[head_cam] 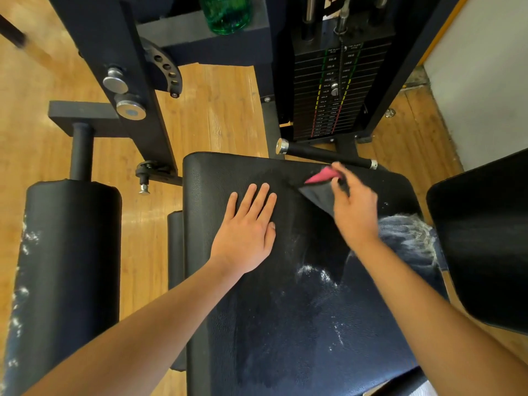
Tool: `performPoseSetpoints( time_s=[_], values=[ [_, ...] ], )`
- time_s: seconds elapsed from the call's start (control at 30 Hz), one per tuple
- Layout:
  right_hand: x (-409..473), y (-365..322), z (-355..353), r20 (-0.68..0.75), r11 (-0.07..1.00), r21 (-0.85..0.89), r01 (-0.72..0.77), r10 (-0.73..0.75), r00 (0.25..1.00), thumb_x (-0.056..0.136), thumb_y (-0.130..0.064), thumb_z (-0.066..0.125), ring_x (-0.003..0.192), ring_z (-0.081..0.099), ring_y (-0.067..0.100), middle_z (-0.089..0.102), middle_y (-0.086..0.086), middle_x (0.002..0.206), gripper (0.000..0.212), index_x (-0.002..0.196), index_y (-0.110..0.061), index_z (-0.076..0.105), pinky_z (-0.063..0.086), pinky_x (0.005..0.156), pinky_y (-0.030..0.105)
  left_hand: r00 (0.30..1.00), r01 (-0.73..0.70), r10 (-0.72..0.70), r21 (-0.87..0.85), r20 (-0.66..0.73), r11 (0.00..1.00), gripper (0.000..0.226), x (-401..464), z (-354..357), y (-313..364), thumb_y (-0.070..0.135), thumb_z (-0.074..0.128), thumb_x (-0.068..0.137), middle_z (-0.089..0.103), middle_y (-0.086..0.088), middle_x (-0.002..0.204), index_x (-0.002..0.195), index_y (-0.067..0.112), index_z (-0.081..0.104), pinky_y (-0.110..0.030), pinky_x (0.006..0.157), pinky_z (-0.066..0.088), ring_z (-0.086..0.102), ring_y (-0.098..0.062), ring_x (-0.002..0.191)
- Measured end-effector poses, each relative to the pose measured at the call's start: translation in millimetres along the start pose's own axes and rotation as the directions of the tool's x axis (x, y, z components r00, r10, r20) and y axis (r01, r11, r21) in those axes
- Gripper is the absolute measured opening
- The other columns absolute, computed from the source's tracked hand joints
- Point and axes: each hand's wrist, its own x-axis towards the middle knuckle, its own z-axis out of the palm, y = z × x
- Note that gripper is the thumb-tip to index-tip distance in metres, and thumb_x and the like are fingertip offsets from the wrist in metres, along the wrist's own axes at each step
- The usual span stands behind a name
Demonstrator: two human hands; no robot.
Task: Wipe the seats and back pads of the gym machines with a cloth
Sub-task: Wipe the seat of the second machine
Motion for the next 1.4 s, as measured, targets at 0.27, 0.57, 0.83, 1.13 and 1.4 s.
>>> performPoseSetpoints(
  time_s=[0.27,0.57,0.83,1.13,1.4],
  values=[
    [28.9,7.3,25.2,0.457,0.932,-0.229,0.281,-0.152,0.877,0.102,-0.018,0.048,0.150,0.009,0.013,0.024,-0.002,0.160,0.051,0.151,-0.020,0.033,0.006,0.124,0.040,1.000,-0.009,0.009,-0.006,-0.016,1.000,0.063,-0.1,-0.9,0.6,0.043,0.019,0.106,0.014,-0.006,0.172,0.163,0.017,0.023,-0.055,0.127,0.012,0.007,-0.027,0.159],
    [-53.0,19.1,22.9,0.537,0.917,-0.094,0.387,-0.281,0.796,0.096,-0.005,0.057,0.147,0.015,0.010,0.028,-0.005,0.155,0.054,0.147,-0.013,0.038,0.012,0.124,0.037,1.000,-0.009,0.009,0.001,-0.010,1.000,0.063,-1.0,-1.7,0.5,0.043,0.019,0.106,0.013,-0.006,0.172,0.163,0.016,0.024,-0.055,0.127,0.011,0.006,-0.027,0.159],
    [-23.4,-3.1,22.9,0.386,0.933,-0.175,0.314,-0.229,0.894,0.101,-0.013,0.049,0.150,0.005,0.010,0.022,-0.005,0.160,0.053,0.151,-0.022,0.033,0.001,0.120,0.029,1.000,-0.004,0.005,0.010,-0.010,1.000,0.063,-0.4,-2.5,1.0,0.042,0.017,0.106,0.013,-0.006,0.172,0.163,0.016,0.021,-0.055,0.127,0.012,0.006,-0.027,0.159],
    [-66.3,15.0,23.1,0.531,0.860,-0.247,0.446,-0.265,0.805,0.103,-0.021,0.047,0.146,-0.002,0.010,0.019,0.002,0.161,0.050,0.150,-0.016,0.033,0.001,0.122,0.035,1.000,-0.006,0.006,0.012,-0.013,1.000,0.065,-1.5,-4.3,2.0,0.043,0.016,0.105,0.012,-0.006,0.172,0.163,0.016,0.021,-0.054,0.128,0.009,0.005,-0.027,0.159],
    [-92.1,4.8,-12.2,0.438,0.991,0.016,0.135,-0.129,0.890,0.102,-0.021,0.050,0.141,0.018,-0.006,0.036,-0.017,0.149,0.045,0.146,-0.023,0.044,0.017,0.117,0.019,1.000,0.001,-0.001,0.012,-0.011,1.000,0.062,-2.2,-6.3,2.8,0.041,0.021,0.108,0.008,-0.005,0.172,0.164,0.017,0.016,-0.053,0.128,0.006,0.002,-0.027,0.159]
  ],
)
